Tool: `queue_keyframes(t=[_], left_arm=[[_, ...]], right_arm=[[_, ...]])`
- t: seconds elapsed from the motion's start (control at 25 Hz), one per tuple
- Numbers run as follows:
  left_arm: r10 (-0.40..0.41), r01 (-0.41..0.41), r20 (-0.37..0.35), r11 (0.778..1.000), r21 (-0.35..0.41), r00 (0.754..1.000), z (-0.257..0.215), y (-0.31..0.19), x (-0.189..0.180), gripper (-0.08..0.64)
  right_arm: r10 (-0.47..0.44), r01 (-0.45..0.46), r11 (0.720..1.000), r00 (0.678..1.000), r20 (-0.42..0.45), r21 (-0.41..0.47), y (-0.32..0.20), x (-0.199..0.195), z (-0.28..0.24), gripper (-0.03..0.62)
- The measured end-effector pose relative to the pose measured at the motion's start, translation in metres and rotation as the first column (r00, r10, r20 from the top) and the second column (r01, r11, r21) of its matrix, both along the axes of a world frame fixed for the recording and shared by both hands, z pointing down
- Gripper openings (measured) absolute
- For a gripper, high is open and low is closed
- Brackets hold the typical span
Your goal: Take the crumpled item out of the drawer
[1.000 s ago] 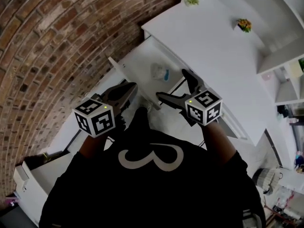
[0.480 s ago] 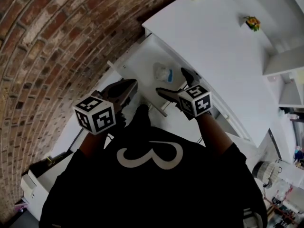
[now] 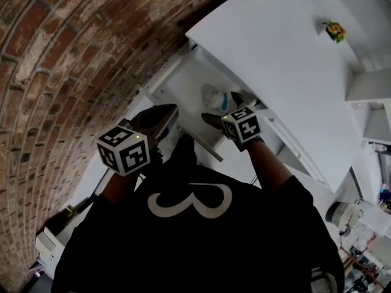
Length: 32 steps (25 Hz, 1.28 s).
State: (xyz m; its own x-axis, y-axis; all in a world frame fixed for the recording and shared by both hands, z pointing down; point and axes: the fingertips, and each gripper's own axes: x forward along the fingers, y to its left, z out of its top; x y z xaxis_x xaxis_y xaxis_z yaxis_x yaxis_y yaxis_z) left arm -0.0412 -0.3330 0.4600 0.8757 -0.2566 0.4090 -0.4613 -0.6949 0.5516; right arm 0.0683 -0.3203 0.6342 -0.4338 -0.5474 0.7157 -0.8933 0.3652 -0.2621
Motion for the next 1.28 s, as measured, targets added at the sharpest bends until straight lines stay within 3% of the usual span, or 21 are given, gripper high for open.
queue_keyframes(t=[0.32,0.72,0.84,1.08,1.28], left_arm=[[0.021,-0.021,0.018,0.999,-0.026,1.0,0.014,-0.029,0.002,0.003],[0.017,-0.015,0.03,0.998,-0.053,0.999,0.028,-0.06,-0.002,0.003],[0.027,-0.025,0.032,0.998,-0.06,0.999,0.03,-0.064,0.0,0.003],[0.013,-0.011,0.032,0.998,-0.067,0.999,0.034,-0.074,-0.003,0.003],[0.011,-0.008,0.034,0.997,-0.081,0.999,0.038,-0.078,-0.003,0.003]], right_arm=[[0.056,-0.057,0.99,0.998,-0.007,-0.128,-0.018,0.006,0.056,0.554],[0.059,-0.066,0.976,0.997,-0.041,-0.208,-0.045,0.012,0.1,0.554],[0.083,-0.095,0.954,0.995,-0.054,-0.285,-0.04,0.018,0.117,0.552],[0.09,-0.098,0.937,0.995,-0.039,-0.337,-0.043,0.015,0.136,0.541],[0.094,-0.12,0.919,0.992,-0.086,-0.375,-0.039,0.019,0.152,0.53]])
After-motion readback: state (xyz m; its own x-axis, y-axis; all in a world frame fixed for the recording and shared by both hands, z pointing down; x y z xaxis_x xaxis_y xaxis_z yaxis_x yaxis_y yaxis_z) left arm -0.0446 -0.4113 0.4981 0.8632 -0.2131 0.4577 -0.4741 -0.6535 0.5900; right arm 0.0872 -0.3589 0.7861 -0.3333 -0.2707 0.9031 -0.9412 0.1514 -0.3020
